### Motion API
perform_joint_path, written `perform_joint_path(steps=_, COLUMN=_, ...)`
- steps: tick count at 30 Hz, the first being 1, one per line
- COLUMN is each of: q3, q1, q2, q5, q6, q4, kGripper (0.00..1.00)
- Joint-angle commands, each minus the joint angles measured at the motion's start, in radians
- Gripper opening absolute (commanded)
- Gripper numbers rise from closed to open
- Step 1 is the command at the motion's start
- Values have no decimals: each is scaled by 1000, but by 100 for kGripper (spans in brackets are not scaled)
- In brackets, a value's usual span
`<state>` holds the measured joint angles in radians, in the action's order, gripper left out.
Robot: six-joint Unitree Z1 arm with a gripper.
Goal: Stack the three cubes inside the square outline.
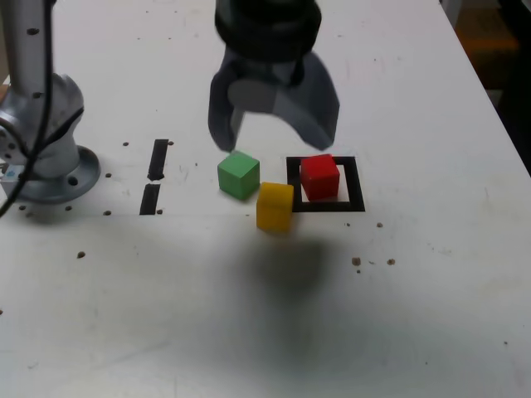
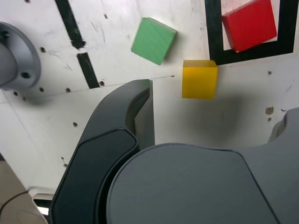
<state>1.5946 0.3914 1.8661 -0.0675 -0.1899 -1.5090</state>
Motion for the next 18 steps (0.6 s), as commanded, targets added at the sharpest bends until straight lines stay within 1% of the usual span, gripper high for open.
perform_joint_path(steps=1, q3=-42, q1=17, q2=11, q5=21, q6=6, q4=64, kGripper=98)
perform_joint_path(steps=2, q3=-79, q1=25, q2=20, q5=40, q6=13, q4=125, kGripper=97)
perform_joint_path(steps=4, q3=-120, q1=27, q2=30, q5=55, q6=24, q4=186, kGripper=97)
perform_joint_path(steps=11, q3=-261, q1=-2, q2=54, q5=80, q6=53, q4=331, kGripper=94)
perform_joint_path(steps=14, q3=-302, q1=-15, q2=56, q5=80, q6=61, q4=360, kGripper=92)
perform_joint_path(steps=18, q3=-321, q1=-22, q2=65, q5=77, q6=69, q4=370, kGripper=87)
